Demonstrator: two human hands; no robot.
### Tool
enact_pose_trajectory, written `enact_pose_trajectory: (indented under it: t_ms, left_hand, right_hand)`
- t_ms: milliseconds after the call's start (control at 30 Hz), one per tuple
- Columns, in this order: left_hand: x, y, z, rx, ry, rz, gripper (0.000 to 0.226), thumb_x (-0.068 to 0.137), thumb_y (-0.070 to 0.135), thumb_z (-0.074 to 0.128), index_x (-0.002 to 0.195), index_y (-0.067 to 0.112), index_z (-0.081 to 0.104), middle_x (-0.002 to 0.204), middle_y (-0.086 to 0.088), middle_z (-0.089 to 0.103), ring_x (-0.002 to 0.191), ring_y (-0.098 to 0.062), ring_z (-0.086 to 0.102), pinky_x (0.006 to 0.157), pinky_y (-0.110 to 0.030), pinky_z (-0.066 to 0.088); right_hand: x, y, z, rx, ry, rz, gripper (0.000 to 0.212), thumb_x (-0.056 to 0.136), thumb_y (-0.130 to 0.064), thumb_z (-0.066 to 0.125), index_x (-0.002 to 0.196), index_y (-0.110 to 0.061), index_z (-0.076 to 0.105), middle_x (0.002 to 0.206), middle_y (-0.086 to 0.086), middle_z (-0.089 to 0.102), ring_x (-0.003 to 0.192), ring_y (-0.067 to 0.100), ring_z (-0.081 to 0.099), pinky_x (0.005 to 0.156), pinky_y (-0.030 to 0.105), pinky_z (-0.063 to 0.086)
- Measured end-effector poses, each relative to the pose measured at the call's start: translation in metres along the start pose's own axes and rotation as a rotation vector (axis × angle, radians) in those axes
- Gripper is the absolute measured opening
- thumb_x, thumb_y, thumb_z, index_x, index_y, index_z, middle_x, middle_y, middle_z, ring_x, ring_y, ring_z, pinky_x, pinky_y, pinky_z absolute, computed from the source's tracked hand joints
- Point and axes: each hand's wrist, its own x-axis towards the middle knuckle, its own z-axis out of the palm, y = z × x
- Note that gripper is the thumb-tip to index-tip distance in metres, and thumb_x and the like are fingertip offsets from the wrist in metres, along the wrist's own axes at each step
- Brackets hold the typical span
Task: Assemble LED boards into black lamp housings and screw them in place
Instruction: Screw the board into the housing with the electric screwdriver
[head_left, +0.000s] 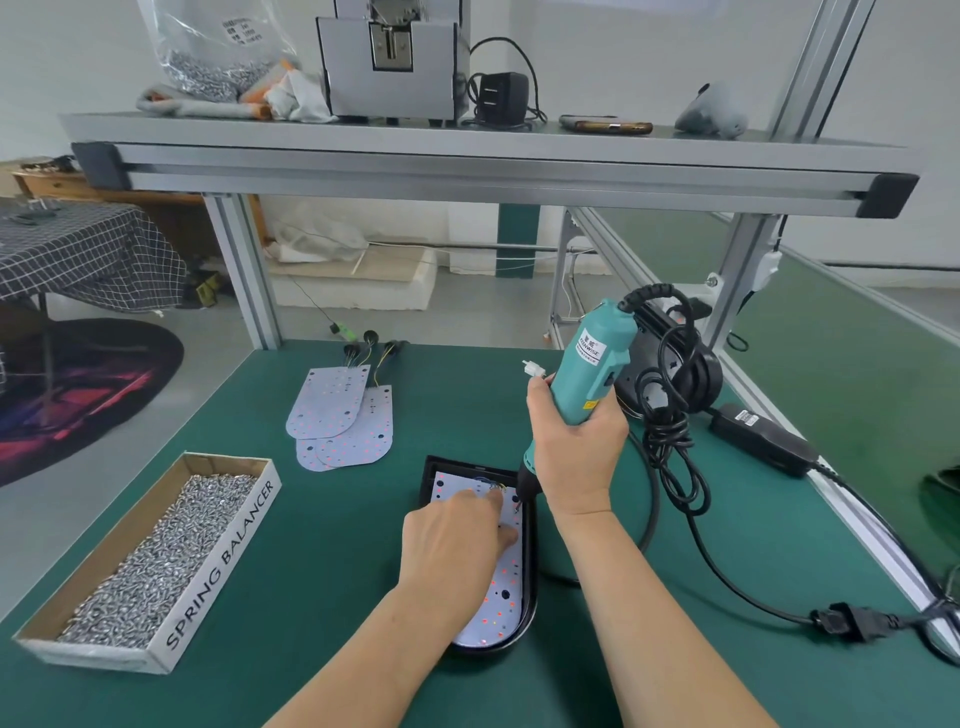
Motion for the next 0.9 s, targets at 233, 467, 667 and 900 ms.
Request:
enact_pose_trajectory:
  t_ms: [233,467,667,900]
  left_hand:
    - [0.0,0.001,-0.001,0.009,-0.005,-0.001,0.03,0.101,0.045,0.042,0.12,0.025,0.054,0.083,0.003,0.043,0.074,-0.026,0.045,0.049,-0.03,0.018]
    - [0.001,0.001,0.001,0.004,-0.019,0.008,0.029,0.101,0.044,0.043,0.12,0.025,0.054,0.099,0.001,0.06,0.091,-0.028,0.063,0.061,-0.032,0.029]
    - [0.0,0.002,-0.004,-0.019,-0.034,0.008,0.024,0.101,0.044,0.045,0.111,0.024,0.053,0.099,0.001,0.062,0.093,-0.028,0.064,0.064,-0.031,0.031]
    - [-0.002,0.003,-0.008,-0.085,-0.085,-0.061,0.03,0.099,0.044,0.048,0.123,0.027,0.054,0.111,0.0,0.066,0.104,-0.028,0.064,0.07,-0.03,0.036]
  right_hand:
    - [-0.001,-0.002,0.003,0.013,-0.048,0.002,0.035,0.08,-0.021,0.072,0.066,-0.026,0.041,0.053,-0.015,0.045,0.049,0.009,0.041,0.051,0.027,0.039]
    - [-0.003,-0.001,0.007,0.037,-0.085,0.08,0.041,0.081,-0.016,0.07,0.063,-0.025,0.034,0.049,-0.015,0.035,0.046,0.008,0.032,0.047,0.023,0.033]
    - [-0.007,-0.013,-0.006,0.038,-0.038,0.091,0.024,0.085,-0.015,0.074,0.071,-0.011,0.055,0.055,-0.014,0.051,0.052,0.009,0.047,0.056,0.029,0.043]
    - [-0.007,-0.048,-0.028,0.149,0.126,0.095,0.012,0.081,-0.033,0.072,0.072,-0.034,0.065,0.066,-0.005,0.061,0.062,0.016,0.057,0.062,0.032,0.052]
